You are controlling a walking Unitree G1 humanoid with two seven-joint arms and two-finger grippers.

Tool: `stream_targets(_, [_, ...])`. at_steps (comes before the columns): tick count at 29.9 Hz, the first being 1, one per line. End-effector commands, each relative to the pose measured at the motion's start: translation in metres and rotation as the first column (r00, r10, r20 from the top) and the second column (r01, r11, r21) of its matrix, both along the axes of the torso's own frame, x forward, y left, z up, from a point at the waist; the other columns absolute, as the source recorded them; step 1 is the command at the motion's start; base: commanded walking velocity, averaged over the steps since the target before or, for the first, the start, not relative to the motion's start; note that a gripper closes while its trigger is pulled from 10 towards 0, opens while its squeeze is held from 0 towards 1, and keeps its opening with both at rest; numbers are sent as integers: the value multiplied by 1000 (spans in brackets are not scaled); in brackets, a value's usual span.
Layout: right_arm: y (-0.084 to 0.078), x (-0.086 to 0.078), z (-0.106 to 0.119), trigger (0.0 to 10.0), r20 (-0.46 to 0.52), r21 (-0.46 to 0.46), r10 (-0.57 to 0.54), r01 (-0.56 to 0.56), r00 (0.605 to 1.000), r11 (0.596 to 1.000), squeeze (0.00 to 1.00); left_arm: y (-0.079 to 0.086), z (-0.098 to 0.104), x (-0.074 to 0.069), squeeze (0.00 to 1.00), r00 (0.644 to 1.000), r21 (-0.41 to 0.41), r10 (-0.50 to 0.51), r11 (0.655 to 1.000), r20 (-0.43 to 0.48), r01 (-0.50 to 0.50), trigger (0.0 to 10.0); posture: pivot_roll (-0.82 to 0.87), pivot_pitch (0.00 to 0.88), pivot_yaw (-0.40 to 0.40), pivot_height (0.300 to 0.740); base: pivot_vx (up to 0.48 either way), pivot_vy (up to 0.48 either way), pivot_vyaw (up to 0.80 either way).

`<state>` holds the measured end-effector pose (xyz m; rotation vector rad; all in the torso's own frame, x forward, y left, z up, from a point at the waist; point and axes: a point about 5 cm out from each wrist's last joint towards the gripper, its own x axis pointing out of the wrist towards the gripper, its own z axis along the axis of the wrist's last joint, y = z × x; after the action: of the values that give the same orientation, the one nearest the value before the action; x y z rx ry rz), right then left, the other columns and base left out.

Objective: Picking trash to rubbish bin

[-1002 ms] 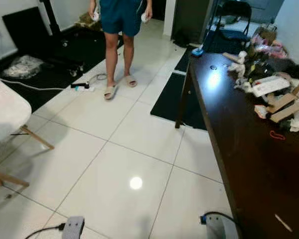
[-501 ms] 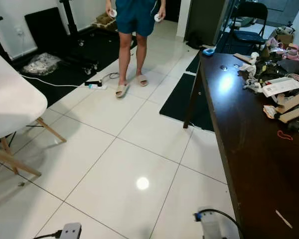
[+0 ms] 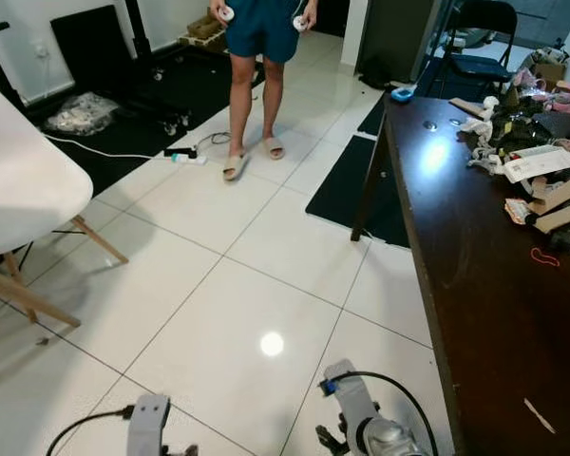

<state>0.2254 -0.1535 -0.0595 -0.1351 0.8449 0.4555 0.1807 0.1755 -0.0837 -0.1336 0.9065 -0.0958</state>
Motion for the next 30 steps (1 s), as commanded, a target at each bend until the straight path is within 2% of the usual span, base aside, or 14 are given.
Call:
stream_targets(1, [-3,-3,-2,10000,-18,21,-54,54,998,998,0,-9,-3,-5,0,1000,-38,-15,999,-9,15,10000,134,103,-69,740,0,0,0])
stream_targets(4, [-1,-6,-4,10000,-41,60,-88,91,995,994,0,-20,-3,-5,0,1000,-111,-29,993,0,29,10000,134,105,-69,740,0,0,0])
stream_targets(6, [2,-11,-7,10000,-52,60,-85,88,995,994,0,-23,-3,-6,0,999,-120,-32,992,3,32,10000,131,105,-67,740,373,0,0])
stream_targets(9, [3,-12,-8,10000,-54,58,-87,90,995,994,0,-21,-3,-6,0,1000,-127,-13,992,3,13,10000,129,105,-67,740,382,0,0])
stream_targets(30, [3,-13,-8,10000,-64,44,-53,56,997,997,0,-26,-2,-6,0,998,-152,-57,987,7,57,10000,124,95,-70,740,426,0,0])
